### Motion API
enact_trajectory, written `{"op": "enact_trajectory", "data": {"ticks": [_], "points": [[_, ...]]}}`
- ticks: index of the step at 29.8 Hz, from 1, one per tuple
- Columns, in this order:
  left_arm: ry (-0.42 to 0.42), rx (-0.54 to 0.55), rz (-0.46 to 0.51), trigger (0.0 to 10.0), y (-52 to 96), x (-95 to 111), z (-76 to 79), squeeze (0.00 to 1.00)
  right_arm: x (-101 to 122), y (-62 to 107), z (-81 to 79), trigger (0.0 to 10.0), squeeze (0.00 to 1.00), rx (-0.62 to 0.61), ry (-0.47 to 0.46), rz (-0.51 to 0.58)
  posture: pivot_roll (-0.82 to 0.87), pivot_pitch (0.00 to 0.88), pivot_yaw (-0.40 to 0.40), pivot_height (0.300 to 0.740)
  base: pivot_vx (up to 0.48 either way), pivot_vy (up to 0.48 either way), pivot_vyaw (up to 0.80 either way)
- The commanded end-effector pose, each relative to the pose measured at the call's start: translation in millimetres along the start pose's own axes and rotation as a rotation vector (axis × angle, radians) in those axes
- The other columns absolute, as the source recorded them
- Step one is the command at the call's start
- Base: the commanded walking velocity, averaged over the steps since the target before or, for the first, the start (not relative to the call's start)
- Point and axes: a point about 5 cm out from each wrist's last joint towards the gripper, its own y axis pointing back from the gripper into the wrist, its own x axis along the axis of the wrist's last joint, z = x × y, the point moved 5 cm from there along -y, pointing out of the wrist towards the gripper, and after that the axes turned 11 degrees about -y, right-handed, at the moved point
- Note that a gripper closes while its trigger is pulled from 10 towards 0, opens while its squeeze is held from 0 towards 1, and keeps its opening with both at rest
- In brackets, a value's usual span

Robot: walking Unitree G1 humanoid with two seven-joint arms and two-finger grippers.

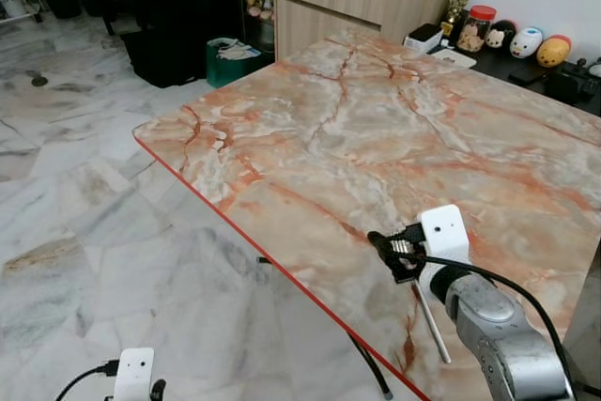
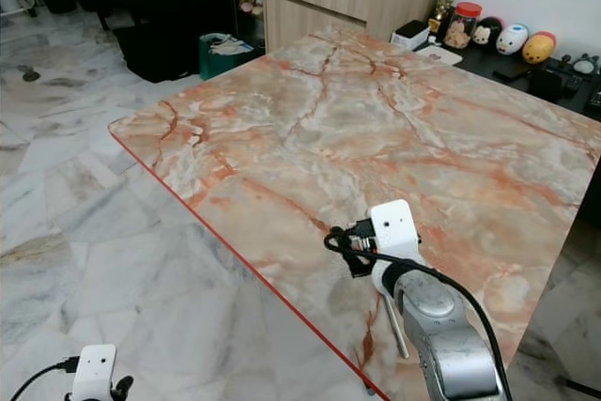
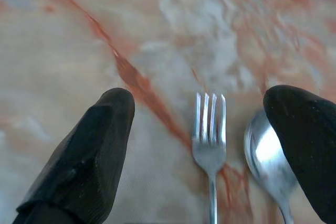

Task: Setting the table

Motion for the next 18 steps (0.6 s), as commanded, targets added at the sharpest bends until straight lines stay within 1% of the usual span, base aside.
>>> {"op": "enact_trajectory", "data": {"ticks": [1, 3, 4, 5, 6, 7, 11, 12, 15, 18], "points": [[-0.008, -0.006, -0.019, 10.0, 0.8, -5, 0.4, 0.00, 3, 7.4, 3.9, 10.0, 0.00, -0.023, -0.019, -0.027, 0.01, 0.000, -0.027, 0.740, 0.000, 0.000, 0.00], [-0.008, -0.006, -0.019, 10.0, 0.9, -5, 0.5, 0.00, 1, 9.3, 3.5, 10.0, 0.00, -0.021, -0.015, -0.044, 0.01, 0.000, -0.027, 0.740, 0.000, 0.000, 0.00], [-0.010, -0.005, -0.021, 10.0, 1.0, -6, 0.8, 0.00, 2, 13.1, 1.6, 10.0, 0.00, -0.014, -0.010, -0.052, 0.01, 0.000, -0.028, 0.740, 0.000, 0.000, 0.00], [-0.010, -0.006, -0.023, 10.0, 1.2, -7, 1.0, 0.00, 3, 14.5, 0.2, 10.0, 0.00, -0.015, -0.036, -0.049, 0.01, 0.000, -0.025, 0.740, 0.000, 0.000, 0.00], [-0.010, -0.006, -0.023, 10.0, 1.2, -7, 1.0, 0.00, 3, 14.5, 0.2, 10.0, 0.00, -0.015, -0.036, -0.049, 0.01, 0.000, -0.025, 0.740, 0.000, 0.000, 0.00], [-0.012, -0.008, -0.025, 10.0, 1.3, -7, 1.3, 0.00, 5, 14.0, 0.5, 10.0, 0.00, -0.024, -0.066, -0.044, 0.01, 0.000, -0.027, 0.740, 0.000, 0.000, 0.00], [-0.015, -0.012, -0.027, 10.0, 1.3, -8, 1.2, 0.00, 9, 10.4, 1.8, 10.0, 0.00, -0.036, -0.092, -0.018, 0.01, 0.000, -0.029, 0.740, 0.000, 0.000, 0.00], [-0.014, -0.012, -0.028, 10.0, 1.3, -8, 0.7, 0.00, 13, 8.3, 2.6, 10.0, 0.00, -0.046, -0.109, 0.004, 0.01, 0.000, -0.031, 0.740, 0.000, 0.000, 0.00], [-0.009, -0.014, -0.024, 10.0, 1.5, -8, 0.2, 0.00, 16, 6.4, 3.2, 10.0, 0.00, -0.051, -0.117, 0.013, 0.01, 0.000, -0.032, 0.740, 0.000, 0.000, 0.00], [-0.005, -0.017, -0.026, 10.0, 1.9, -9, 1.1, 0.00, 20, 4.1, 7.3, 10.0, 0.00, -0.071, -0.124, 0.025, 0.01, 0.000, -0.032, 0.740, 0.000, 0.000, 0.00]]}}
